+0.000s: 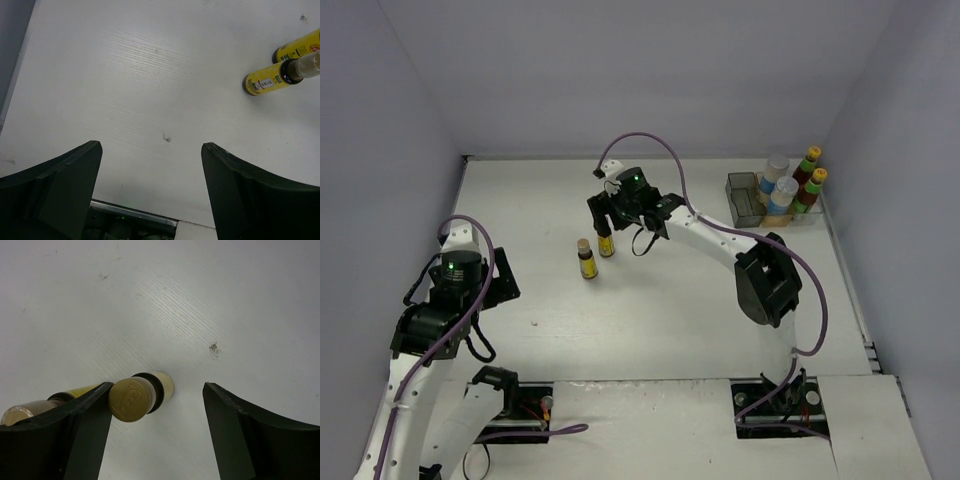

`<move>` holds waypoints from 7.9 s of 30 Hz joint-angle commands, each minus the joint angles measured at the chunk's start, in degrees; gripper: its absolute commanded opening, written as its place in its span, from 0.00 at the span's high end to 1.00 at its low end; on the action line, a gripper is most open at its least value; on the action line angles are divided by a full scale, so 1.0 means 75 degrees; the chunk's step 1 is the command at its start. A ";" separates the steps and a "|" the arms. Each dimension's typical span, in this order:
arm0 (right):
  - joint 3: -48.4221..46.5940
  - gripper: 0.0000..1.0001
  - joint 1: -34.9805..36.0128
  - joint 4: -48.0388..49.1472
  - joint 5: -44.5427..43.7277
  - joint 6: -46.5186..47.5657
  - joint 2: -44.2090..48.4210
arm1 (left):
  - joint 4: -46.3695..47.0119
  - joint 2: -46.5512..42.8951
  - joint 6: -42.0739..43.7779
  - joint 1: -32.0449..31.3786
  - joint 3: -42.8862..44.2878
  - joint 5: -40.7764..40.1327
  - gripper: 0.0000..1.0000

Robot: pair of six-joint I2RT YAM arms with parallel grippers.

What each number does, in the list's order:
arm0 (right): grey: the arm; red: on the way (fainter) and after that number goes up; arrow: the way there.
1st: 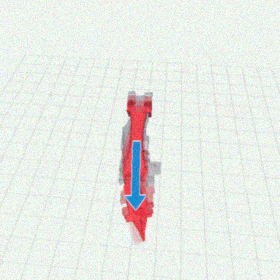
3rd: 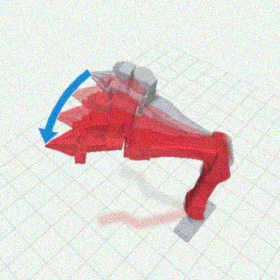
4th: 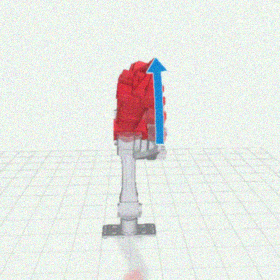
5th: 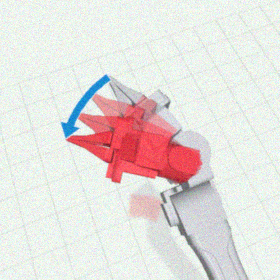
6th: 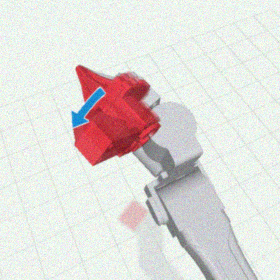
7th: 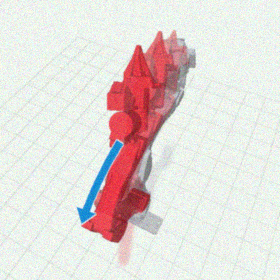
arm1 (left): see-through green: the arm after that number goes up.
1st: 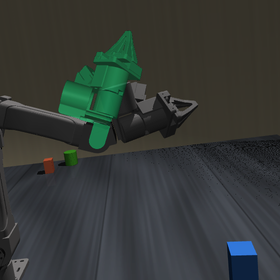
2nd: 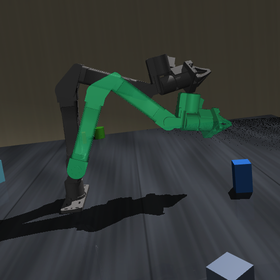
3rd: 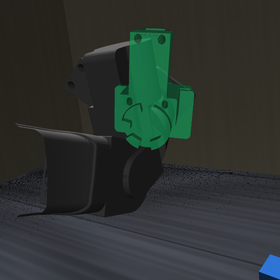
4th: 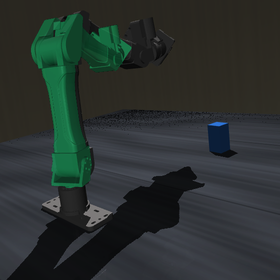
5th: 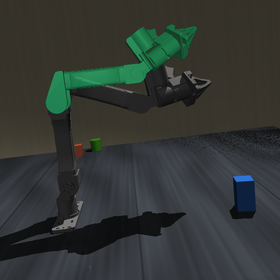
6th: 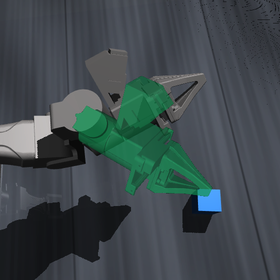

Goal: Organize the condiment bottles

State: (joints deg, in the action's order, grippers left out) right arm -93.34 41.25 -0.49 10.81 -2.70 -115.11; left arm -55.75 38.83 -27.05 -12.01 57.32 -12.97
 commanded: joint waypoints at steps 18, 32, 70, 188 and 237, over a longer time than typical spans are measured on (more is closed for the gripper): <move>-0.0293 1.00 -0.0472 0.0640 -0.0175 0.0475 0.0392 | 0.0155 0.0038 -0.0073 -0.0063 0.0185 -0.0239 0.19; -0.0082 1.00 -0.3870 0.0874 -0.1008 0.1227 0.1813 | 0.0483 0.0155 -0.0143 -0.0063 0.0115 -0.0181 0.19; 0.0492 0.29 -0.5395 0.1988 -0.0504 0.0829 0.0277 | 0.0800 0.0401 0.0021 -0.0063 -0.0049 -0.0028 0.19; 0.2461 0.94 -0.5466 0.2046 -0.0972 0.0430 0.1520 | 0.0812 0.0401 -0.0120 -0.0520 0.0045 -0.0028 0.19; 0.3012 0.00 -0.5022 -0.3789 -0.0925 -0.1034 1.0025 | -0.0102 -0.0243 -0.0038 -0.1012 0.1111 -0.0520 0.19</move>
State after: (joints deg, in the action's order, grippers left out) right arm -71.16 1.69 -25.91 6.55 -8.21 -41.21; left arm -57.25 36.84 -28.47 -19.29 62.57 -15.35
